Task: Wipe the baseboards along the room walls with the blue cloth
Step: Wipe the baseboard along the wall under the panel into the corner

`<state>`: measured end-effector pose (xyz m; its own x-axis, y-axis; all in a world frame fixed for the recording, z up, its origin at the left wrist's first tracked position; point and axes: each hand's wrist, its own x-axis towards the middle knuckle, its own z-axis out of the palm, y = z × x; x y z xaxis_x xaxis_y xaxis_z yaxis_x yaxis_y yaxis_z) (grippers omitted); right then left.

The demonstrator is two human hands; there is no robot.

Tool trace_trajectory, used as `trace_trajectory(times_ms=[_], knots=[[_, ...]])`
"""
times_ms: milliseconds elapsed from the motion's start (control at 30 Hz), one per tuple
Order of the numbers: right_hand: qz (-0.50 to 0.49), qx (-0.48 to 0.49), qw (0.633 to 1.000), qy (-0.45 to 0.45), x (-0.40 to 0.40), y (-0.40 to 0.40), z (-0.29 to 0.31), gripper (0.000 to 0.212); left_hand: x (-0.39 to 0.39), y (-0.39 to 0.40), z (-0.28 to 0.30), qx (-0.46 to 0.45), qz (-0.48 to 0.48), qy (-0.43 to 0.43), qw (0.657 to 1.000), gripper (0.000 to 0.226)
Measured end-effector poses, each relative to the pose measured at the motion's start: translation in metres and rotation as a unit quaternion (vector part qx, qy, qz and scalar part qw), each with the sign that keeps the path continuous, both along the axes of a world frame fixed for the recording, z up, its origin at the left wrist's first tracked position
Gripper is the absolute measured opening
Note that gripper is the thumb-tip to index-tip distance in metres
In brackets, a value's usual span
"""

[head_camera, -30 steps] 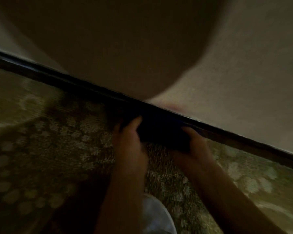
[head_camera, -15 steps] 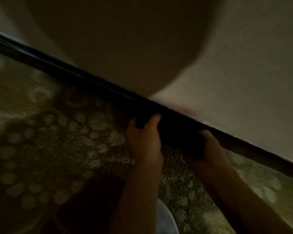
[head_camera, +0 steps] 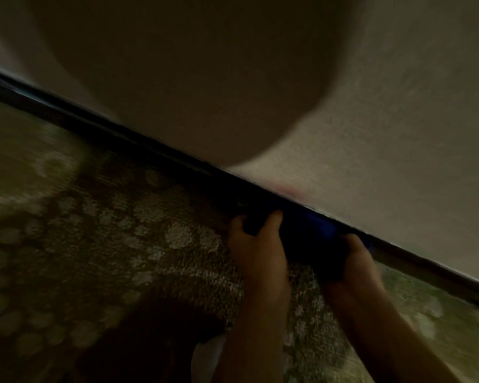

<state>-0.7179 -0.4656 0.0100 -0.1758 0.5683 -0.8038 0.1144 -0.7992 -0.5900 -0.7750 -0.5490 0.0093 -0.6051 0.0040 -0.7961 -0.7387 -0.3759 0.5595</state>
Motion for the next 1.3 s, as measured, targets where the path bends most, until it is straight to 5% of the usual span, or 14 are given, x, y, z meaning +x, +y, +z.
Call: trace_trajectory(times_ms=[133,300,467,567,633,833,900,1100,1300], knots=[[0.109,-0.075,0.991,0.031,-0.058,-0.054,-0.005,0.038,-0.052,-0.046,-0.021,-0.038,0.096,0.058,0.993,0.055],[0.116,-0.095,0.986,0.067,-0.067,-0.060,-0.005,0.041,-0.058,-0.047,-0.038,-0.047,0.147,0.059,0.986,0.077],[0.050,-0.053,0.994,0.083,-0.021,-0.035,0.010,0.019,-0.010,-0.048,-0.008,-0.007,-0.013,0.048,0.999,0.060],[0.142,-0.112,0.977,0.110,-0.019,-0.064,0.020,0.052,0.000,-0.082,-0.002,-0.021,-0.048,0.059,0.997,0.051],[0.117,-0.210,0.955,0.172,-0.015,-0.075,0.017,0.050,-0.007,-0.105,-0.003,0.012,0.001,0.050,0.999,0.057],[0.129,-0.153,0.963,0.178,-0.058,-0.098,0.020,0.039,-0.046,-0.134,-0.014,0.093,0.048,0.071,0.992,0.053],[0.144,-0.086,0.977,0.133,-0.064,-0.089,0.023,0.037,-0.054,-0.120,-0.009,0.044,-0.045,0.136,0.989,0.052],[0.181,-0.067,0.978,0.081,-0.081,-0.097,0.021,0.026,-0.101,-0.125,-0.009,-0.022,0.001,0.088,0.996,0.046],[0.184,-0.092,0.973,0.107,-0.148,-0.151,0.017,0.044,-0.174,-0.171,-0.023,-0.056,0.037,0.029,0.997,0.088]])
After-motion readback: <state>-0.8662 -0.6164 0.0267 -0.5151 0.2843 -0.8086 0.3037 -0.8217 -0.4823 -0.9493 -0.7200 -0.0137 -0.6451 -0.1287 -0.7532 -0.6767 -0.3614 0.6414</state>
